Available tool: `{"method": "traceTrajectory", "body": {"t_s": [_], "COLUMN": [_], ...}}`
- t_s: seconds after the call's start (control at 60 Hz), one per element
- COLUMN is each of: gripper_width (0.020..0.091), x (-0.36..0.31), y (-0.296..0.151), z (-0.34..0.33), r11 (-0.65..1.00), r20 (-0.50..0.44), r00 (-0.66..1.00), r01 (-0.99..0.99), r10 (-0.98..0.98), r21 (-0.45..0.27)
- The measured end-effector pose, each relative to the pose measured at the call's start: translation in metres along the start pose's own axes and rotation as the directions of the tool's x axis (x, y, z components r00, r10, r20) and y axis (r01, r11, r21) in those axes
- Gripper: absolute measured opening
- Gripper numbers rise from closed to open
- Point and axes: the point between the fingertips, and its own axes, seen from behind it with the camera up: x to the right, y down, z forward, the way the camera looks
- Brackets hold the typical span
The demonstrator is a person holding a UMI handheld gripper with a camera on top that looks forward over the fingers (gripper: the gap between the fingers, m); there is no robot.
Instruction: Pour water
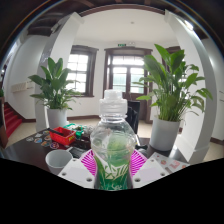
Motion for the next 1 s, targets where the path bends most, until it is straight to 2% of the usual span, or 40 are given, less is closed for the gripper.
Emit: {"method": "traceTrajectory", "body": {"t_s": [0.05, 0.067, 0.083, 0.1, 0.283, 0.45, 0.533, 0.55, 0.617, 0.75, 1.0], "gripper_width": [0.0385, 0.0441, 0.0391, 0.0386, 0.0392, 0.0565, 0.0737, 0.0803, 0.0843, 0.0849, 0.0856], "x": [-0.003, -0.003, -0.007, 0.001, 0.008, 0.007, 0.012, 0.008, 0.011, 0.009, 0.002], "y": [0.012, 0.016, 0.015, 0.015, 0.015, 0.018, 0.025, 0.021, 0.022, 0.030, 0.050], "z": [0.006, 0.007, 0.010, 0.005, 0.002, 0.001, -0.009, -0.010, -0.028, -0.090, -0.212], "r11": [1.000, 0.999, 0.999, 0.999, 0.999, 1.000, 1.000, 1.000, 1.000, 0.997, 0.984], "r20": [0.006, 0.004, 0.002, -0.001, -0.034, -0.032, -0.058, -0.064, -0.078, -0.101, -0.216], "r00": [1.000, 1.000, 0.999, 0.999, 0.999, 0.999, 0.998, 0.998, 0.997, 0.993, 0.970], "r01": [-0.022, -0.029, -0.035, -0.038, -0.037, -0.025, -0.012, -0.011, -0.013, -0.069, -0.136], "r10": [0.022, 0.029, 0.035, 0.038, 0.038, 0.025, 0.010, 0.009, 0.011, 0.064, 0.109], "r21": [-0.016, -0.025, -0.004, 0.014, 0.029, 0.012, -0.027, -0.029, -0.027, -0.044, -0.113]}}
